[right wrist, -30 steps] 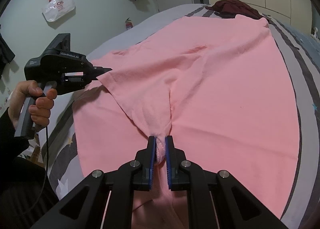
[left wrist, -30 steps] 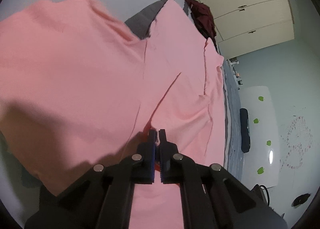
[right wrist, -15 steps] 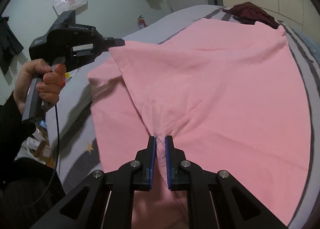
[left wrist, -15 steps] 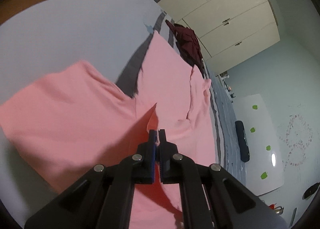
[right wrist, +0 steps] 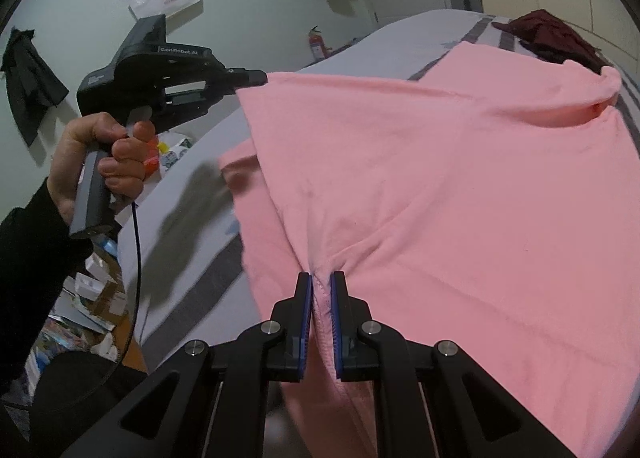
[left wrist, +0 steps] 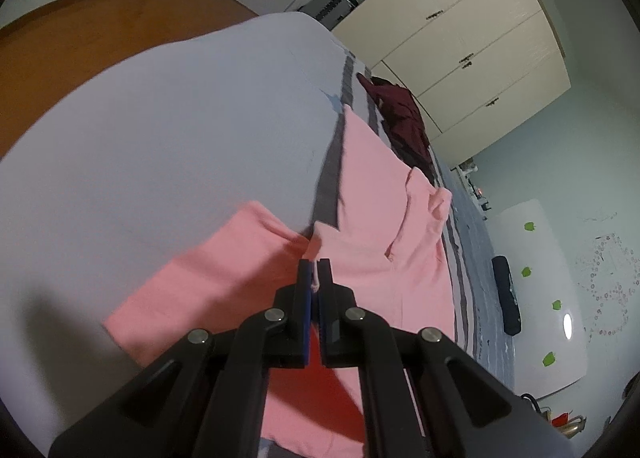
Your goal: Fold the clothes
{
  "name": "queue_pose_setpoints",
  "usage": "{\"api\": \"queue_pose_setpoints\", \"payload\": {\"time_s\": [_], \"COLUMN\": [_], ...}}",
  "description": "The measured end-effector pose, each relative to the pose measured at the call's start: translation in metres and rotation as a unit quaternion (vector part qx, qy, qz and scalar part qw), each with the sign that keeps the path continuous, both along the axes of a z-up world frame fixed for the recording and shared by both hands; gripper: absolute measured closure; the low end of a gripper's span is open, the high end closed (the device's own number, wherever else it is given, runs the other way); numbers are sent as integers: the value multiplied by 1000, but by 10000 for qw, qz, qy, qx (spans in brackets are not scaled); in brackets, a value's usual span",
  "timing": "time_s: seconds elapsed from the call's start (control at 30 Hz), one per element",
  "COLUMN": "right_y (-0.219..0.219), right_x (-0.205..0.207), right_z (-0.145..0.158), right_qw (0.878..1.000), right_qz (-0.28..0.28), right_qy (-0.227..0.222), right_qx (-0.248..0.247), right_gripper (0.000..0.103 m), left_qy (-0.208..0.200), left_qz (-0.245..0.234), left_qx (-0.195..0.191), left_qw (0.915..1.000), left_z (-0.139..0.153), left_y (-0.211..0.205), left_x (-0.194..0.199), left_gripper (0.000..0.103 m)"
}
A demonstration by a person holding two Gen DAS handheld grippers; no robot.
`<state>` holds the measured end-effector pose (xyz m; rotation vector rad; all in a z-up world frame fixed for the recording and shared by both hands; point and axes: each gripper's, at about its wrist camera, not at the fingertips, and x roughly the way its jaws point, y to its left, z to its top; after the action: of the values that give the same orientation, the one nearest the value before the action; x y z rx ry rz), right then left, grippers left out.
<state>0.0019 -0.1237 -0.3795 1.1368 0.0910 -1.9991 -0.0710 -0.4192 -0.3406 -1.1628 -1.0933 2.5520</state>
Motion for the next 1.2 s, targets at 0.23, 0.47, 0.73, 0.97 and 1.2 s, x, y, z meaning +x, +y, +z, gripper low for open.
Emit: {"api": "queue_pose_setpoints", "payload": {"time_s": [0.23,0.47,0.73,0.97,1.2], "right_y": [-21,-11,4,11,14], "right_x": [-8,-11,-27,-36,-42], "right_z": [-2,-1,-4,-4,-2], "right_qw": [9999,9997,9975,9967,9959], "right_qz": [57,77,-61,-114,-181], "right_qy": [-72,-208,-574,-656,-733], "right_qx": [-85,-132,-395,-471,-501], "right_gripper": [95,95,95,95,95], "left_qy": [32,-12,-71,-58,-78], "left_qz": [50,-81,-153,-182,-194], "left_qx": [-29,-121,-115,-138,-184], "left_qw": [10000,9999,9998,9997,9996], "left_z": [-1,0,-8,-12,-19], "left_y": [-18,-16,-14,-13,-13], "left_x": [0,-7,-16,-20,-25], "left_gripper": [102,102,102,102,102]}}
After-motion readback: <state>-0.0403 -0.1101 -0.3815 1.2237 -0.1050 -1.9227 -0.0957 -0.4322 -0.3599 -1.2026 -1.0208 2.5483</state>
